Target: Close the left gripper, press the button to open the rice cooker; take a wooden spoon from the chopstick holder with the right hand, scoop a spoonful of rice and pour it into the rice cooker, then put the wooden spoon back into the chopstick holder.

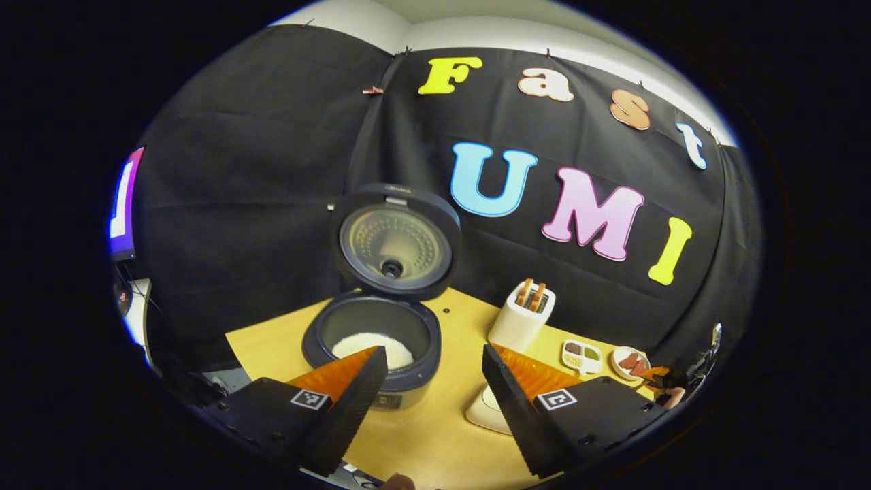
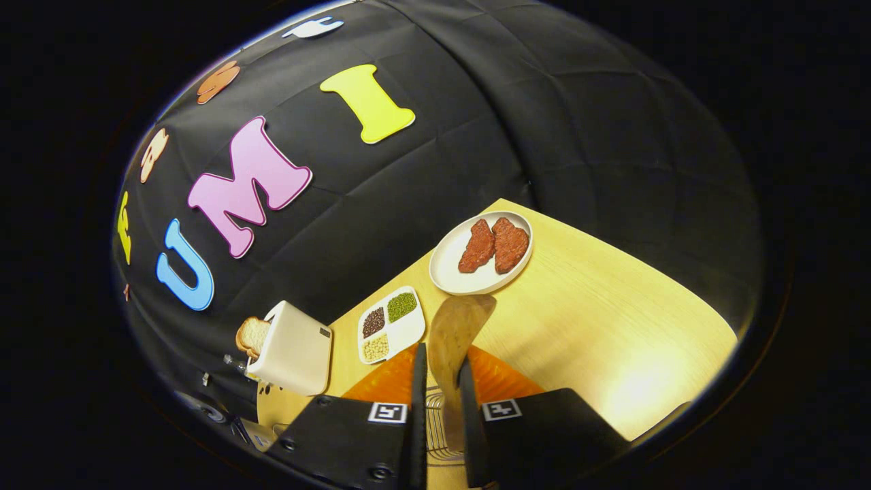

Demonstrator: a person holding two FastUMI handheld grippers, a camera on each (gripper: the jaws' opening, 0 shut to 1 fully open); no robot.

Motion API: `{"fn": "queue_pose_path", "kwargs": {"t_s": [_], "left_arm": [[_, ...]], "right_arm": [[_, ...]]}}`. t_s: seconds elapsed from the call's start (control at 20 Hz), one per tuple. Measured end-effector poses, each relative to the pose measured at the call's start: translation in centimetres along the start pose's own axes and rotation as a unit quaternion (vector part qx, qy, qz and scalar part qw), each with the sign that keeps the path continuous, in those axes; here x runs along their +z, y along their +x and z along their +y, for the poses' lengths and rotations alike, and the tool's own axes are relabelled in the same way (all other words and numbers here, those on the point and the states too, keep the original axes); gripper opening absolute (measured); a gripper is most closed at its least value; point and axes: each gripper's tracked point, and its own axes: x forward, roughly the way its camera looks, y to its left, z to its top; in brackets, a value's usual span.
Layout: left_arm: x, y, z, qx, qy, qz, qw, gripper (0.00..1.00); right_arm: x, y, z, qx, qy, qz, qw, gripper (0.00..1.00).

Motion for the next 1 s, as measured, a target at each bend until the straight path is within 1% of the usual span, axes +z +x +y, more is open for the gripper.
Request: {"fn": "queue_pose_path", "kwargs": {"t_s": [0.05, 0.1, 0.2, 0.25, 0.3, 0.4, 0.5, 0.55, 0.6, 0.65, 0.75, 0.9, 1.0], "left_arm": [[1.3, 0.3, 0.6, 0.006, 0.008, -0.015, 1.000, 0.95], [2.7, 0.5, 1.2, 0.011, 0.017, -0.032, 0.999, 0.95], [5.5, 0.8, 1.8, 0.014, 0.032, -0.071, 0.997, 0.95], [7.1, 1.1, 2.0, 0.012, 0.039, -0.091, 0.995, 0.95], [8.5, 1.2, 2.2, 0.010, 0.044, -0.114, 0.992, 0.95], [11.1, 1.8, 3.2, 0.018, 0.057, -0.151, 0.987, 0.95], [13.3, 2.7, 3.6, 0.013, 0.077, -0.179, 0.981, 0.95], [14.1, 3.3, 3.9, 0.006, 0.088, -0.186, 0.979, 0.95], [14.8, 4.1, 4.2, 0.001, 0.096, -0.191, 0.977, 0.98], [15.7, 4.8, 4.6, -0.005, 0.101, -0.199, 0.975, 0.95], [17.3, 6.5, 5.0, -0.017, 0.107, -0.214, 0.971, 0.95], [18.5, 9.6, 5.2, -0.039, 0.117, -0.225, 0.967, 0.95], [19.0, 11.8, 5.1, -0.050, 0.120, -0.225, 0.966, 0.95]], "right_arm": [[0.2, -0.4, 0.1, 0.000, -0.005, -0.005, 1.000, 0.37], [0.5, -0.8, 0.1, 0.001, -0.009, -0.010, 1.000, 0.55], [0.8, -0.7, -0.7, -0.016, -0.023, -0.021, 0.999, 0.84], [1.3, -2.6, -0.9, -0.023, -0.027, -0.028, 0.999, 0.99], [1.6, -3.3, -0.9, -0.025, -0.029, -0.035, 0.999, 0.98], [2.2, -5.5, -1.2, -0.034, -0.042, -0.052, 0.997, 0.98], [2.6, -8.0, -1.6, -0.047, -0.054, -0.070, 0.995, 0.98], [2.5, -9.4, -1.6, -0.051, -0.058, -0.076, 0.994, 0.98], [2.4, -10.9, -1.6, -0.056, -0.064, -0.081, 0.993, 0.98], [2.2, -12.5, -1.6, -0.059, -0.073, -0.088, 0.992, 0.98], [1.8, -15.8, -1.4, -0.064, -0.095, -0.101, 0.988, 0.99], [1.4, -20.8, 0.0, -0.052, -0.134, -0.128, 0.981, 0.98], [1.3, -23.8, 0.7, -0.047, -0.163, -0.152, 0.974, 0.98]]}}
